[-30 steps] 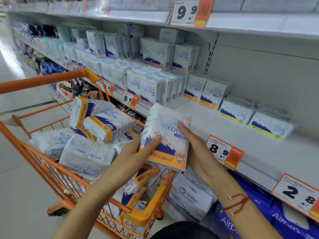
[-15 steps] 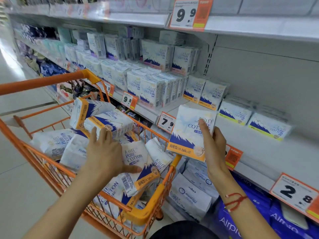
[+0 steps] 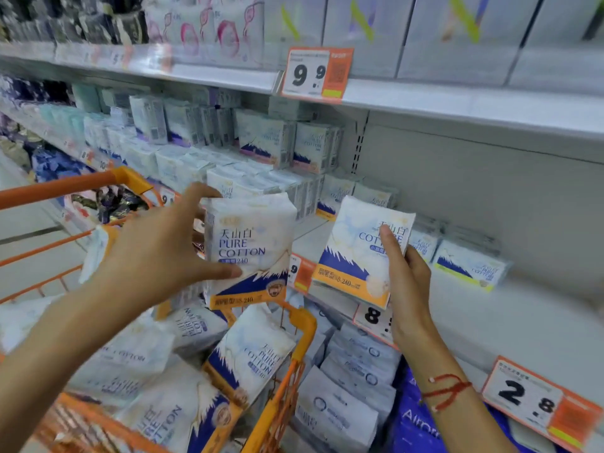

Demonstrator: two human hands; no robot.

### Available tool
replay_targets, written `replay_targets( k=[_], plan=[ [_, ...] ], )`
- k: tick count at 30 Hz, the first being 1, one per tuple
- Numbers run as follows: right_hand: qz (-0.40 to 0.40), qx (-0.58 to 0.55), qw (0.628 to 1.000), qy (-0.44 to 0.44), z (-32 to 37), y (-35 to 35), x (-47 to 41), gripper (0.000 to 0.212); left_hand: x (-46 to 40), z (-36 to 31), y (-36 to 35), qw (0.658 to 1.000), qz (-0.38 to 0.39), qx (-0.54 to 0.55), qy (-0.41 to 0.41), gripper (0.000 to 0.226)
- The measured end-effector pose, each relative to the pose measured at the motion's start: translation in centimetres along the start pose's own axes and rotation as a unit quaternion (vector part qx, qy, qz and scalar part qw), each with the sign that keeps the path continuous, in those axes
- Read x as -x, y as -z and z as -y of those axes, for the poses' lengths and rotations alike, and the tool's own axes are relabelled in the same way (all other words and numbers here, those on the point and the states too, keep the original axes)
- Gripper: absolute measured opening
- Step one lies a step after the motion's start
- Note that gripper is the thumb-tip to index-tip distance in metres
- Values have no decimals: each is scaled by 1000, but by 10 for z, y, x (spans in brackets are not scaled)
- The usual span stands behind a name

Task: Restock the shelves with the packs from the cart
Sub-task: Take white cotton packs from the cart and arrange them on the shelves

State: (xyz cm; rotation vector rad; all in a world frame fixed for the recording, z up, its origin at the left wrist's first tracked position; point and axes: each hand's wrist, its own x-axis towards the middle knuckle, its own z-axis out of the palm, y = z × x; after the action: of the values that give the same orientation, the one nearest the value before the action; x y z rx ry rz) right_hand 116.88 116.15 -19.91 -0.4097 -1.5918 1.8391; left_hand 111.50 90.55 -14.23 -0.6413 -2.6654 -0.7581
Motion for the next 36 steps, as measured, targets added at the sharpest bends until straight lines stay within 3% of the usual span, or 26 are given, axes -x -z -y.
replay_targets(
  k=[7, 11, 14, 17, 21, 23, 26, 28, 30, 33, 36],
  plan=[
    [-79, 97, 992, 29, 8, 25, -80, 51, -134, -36, -62, 994, 48, -23, -93, 98],
    [-50, 225, 970, 82, 4, 28, -110, 77, -185, -50, -126, 986, 79, -79, -124, 99],
    [11, 273, 955, 119, -8, 27, -129, 70, -211, -50, -159, 983, 82, -80, -145, 89],
    [23, 295, 947, 128, -28, 19, -151, 48, -232, -41, -178, 978, 87, -96, -164, 75],
    [47, 353, 927, 123, -51, 6, -173, 38, -253, -33, -190, 936, -6, -287, -203, 76],
    [54, 441, 881, 166, -56, 4, -181, 50, -258, -31, -196, 918, -18, -312, -245, 78],
    [16, 642, 714, 278, -54, 1, -188, 76, -261, -33, -206, 902, -9, -333, -274, 86],
    [-12, 692, 640, 333, -52, 1, -194, 81, -266, -35, -213, 906, -27, -331, -264, 85],
    [4, 716, 615, 330, -51, 2, -204, 73, -273, -38, -219, 911, -40, -322, -254, 78],
    [29, 706, 633, 317, -52, -3, -220, 67, -287, -41, -226, 914, -55, -315, -248, 72],
    [12, 724, 613, 316, -59, -8, -234, 66, -300, -42, -234, 921, -62, -298, -245, 72]
  ],
)
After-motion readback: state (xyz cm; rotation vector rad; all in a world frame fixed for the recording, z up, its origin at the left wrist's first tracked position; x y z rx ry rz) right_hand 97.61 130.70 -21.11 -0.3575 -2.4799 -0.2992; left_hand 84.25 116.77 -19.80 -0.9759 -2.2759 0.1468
